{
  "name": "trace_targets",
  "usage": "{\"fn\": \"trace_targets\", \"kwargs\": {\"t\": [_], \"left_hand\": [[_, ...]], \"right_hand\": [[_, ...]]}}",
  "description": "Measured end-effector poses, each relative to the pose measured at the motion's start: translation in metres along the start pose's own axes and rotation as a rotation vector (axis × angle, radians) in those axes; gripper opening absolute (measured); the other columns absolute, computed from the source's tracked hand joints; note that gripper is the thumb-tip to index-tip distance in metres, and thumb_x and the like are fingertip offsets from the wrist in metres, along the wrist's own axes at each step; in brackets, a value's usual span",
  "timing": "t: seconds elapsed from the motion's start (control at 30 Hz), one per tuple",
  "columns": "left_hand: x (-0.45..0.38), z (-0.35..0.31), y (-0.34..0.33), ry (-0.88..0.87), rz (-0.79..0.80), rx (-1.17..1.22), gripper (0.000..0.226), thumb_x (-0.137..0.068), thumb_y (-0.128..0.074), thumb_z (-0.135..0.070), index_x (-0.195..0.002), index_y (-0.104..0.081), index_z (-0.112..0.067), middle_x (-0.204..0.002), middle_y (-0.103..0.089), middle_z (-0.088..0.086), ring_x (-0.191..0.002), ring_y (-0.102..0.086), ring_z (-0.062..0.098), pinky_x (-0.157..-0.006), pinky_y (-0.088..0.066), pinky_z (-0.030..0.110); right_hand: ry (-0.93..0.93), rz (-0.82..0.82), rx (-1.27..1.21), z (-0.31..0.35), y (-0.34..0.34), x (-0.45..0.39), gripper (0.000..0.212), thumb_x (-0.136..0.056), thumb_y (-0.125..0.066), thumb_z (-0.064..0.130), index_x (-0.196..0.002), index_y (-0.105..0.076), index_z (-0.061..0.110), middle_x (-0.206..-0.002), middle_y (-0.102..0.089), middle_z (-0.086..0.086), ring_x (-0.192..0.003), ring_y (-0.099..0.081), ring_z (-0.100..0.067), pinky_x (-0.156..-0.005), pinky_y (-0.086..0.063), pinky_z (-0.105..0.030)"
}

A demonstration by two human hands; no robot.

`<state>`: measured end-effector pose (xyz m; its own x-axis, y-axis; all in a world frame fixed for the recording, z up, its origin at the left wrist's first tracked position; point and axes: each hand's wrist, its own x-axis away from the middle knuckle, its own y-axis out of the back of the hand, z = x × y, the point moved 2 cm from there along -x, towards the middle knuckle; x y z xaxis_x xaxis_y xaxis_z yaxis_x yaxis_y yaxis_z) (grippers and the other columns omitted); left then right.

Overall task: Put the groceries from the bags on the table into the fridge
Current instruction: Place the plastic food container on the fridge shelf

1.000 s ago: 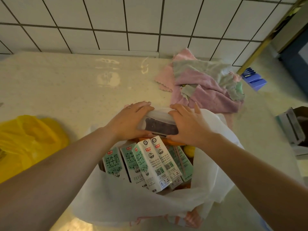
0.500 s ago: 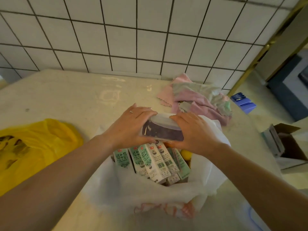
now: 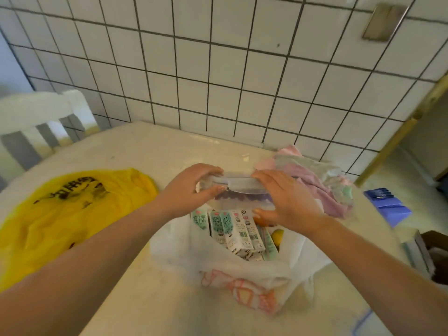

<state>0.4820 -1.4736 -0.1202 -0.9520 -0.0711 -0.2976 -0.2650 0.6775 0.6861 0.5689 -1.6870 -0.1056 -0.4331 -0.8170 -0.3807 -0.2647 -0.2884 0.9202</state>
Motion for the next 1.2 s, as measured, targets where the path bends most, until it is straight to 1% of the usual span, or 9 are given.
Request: {"fn": "trace_targets", "kwargs": {"t": [0.17,0.3,0.43,0.6,0.83,0.97,1.1,1.13,1.2], "left_hand": [[0.049,-0.027,0.016,0.276,-0.179,0.266,0.014,-0.094,-0.052,-0.034,-0.107,-0.058,-0.033,-0.105,-0.051,-0.026,-0.096,-0.048,-0.012,-0.078,-0.035,-0.002],[0.098,-0.029,0.037,0.540,-0.421,0.476,0.024,-0.087,-0.060,-0.042,-0.111,-0.062,-0.039,-0.120,-0.058,-0.013,-0.110,-0.053,0.005,-0.095,-0.045,0.028],[0.164,-0.035,0.065,0.800,-0.591,0.818,0.032,-0.090,-0.059,-0.036,-0.119,-0.056,-0.026,-0.112,-0.063,-0.001,-0.102,-0.060,0.016,-0.084,-0.052,0.041],[0.250,-0.037,0.095,0.879,-0.719,1.098,0.024,-0.090,-0.057,-0.039,-0.098,-0.061,-0.016,-0.070,-0.065,0.004,-0.059,-0.064,0.018,-0.074,-0.057,0.042],[0.357,-0.032,0.157,0.842,-1.059,1.129,0.030,-0.086,-0.063,-0.032,-0.106,-0.059,-0.010,-0.102,-0.061,0.015,-0.080,-0.067,0.026,-0.065,-0.059,0.038],[0.435,-0.014,0.210,0.784,-1.304,1.055,0.032,-0.087,-0.063,-0.029,-0.113,-0.057,-0.011,-0.113,-0.057,0.017,-0.096,-0.061,0.031,-0.067,-0.059,0.040],[0.518,0.007,0.272,0.681,-1.505,0.976,0.041,-0.083,-0.067,-0.025,-0.119,-0.054,-0.010,-0.109,-0.059,0.014,-0.100,-0.061,0.031,-0.075,-0.057,0.044],[0.535,0.012,0.287,0.657,-1.543,0.953,0.044,-0.083,-0.067,-0.024,-0.122,-0.052,-0.010,-0.107,-0.060,0.013,-0.099,-0.062,0.030,-0.074,-0.057,0.044],[0.567,0.024,0.317,0.614,-1.599,0.908,0.047,-0.082,-0.068,-0.023,-0.125,-0.051,-0.011,-0.109,-0.061,0.013,-0.099,-0.063,0.028,-0.073,-0.057,0.043]], "right_hand": [[0.242,-0.090,-0.041,0.019,0.013,-0.011,0.077,-0.063,-0.081,0.040,-0.127,-0.051,0.010,-0.122,-0.058,-0.006,-0.109,-0.057,-0.024,-0.098,-0.037,-0.031],[0.484,-0.156,-0.093,0.050,0.017,-0.026,0.072,-0.068,-0.077,0.038,-0.127,-0.052,0.005,-0.126,-0.055,-0.010,-0.112,-0.052,-0.026,-0.102,-0.037,-0.034],[0.733,-0.292,-0.209,0.102,0.021,-0.043,0.064,-0.073,-0.073,0.034,-0.124,-0.051,0.003,-0.124,-0.056,-0.016,-0.114,-0.049,-0.026,-0.104,-0.038,-0.046],[0.943,-0.365,-0.309,0.182,0.022,-0.072,0.061,-0.074,-0.076,0.029,-0.123,-0.048,0.006,-0.125,-0.054,-0.017,-0.115,-0.050,-0.029,-0.105,-0.035,-0.053],[0.938,-0.326,-0.446,0.326,0.028,-0.109,0.069,-0.067,-0.082,0.028,-0.126,-0.049,0.013,-0.131,-0.049,-0.017,-0.123,-0.043,-0.032,-0.100,-0.039,-0.047],[0.614,-0.050,-0.769,0.446,0.027,-0.121,0.077,-0.079,-0.073,0.021,-0.143,-0.031,0.023,-0.149,-0.028,-0.008,-0.137,-0.027,-0.023,-0.110,-0.029,-0.037],[0.063,0.743,-1.660,0.573,0.044,-0.120,0.067,-0.087,-0.063,0.026,-0.144,-0.027,0.029,-0.144,-0.037,0.000,-0.123,-0.045,-0.019,-0.091,-0.050,-0.047],[0.040,0.922,-1.773,0.603,0.050,-0.118,0.063,-0.085,-0.063,0.031,-0.140,-0.032,0.031,-0.140,-0.042,0.002,-0.122,-0.049,-0.022,-0.087,-0.052,-0.049],[0.148,1.070,-1.818,0.660,0.061,-0.119,0.055,-0.082,-0.063,0.040,-0.133,-0.043,0.033,-0.135,-0.050,0.002,-0.118,-0.054,-0.027,-0.085,-0.053,-0.051]]}}
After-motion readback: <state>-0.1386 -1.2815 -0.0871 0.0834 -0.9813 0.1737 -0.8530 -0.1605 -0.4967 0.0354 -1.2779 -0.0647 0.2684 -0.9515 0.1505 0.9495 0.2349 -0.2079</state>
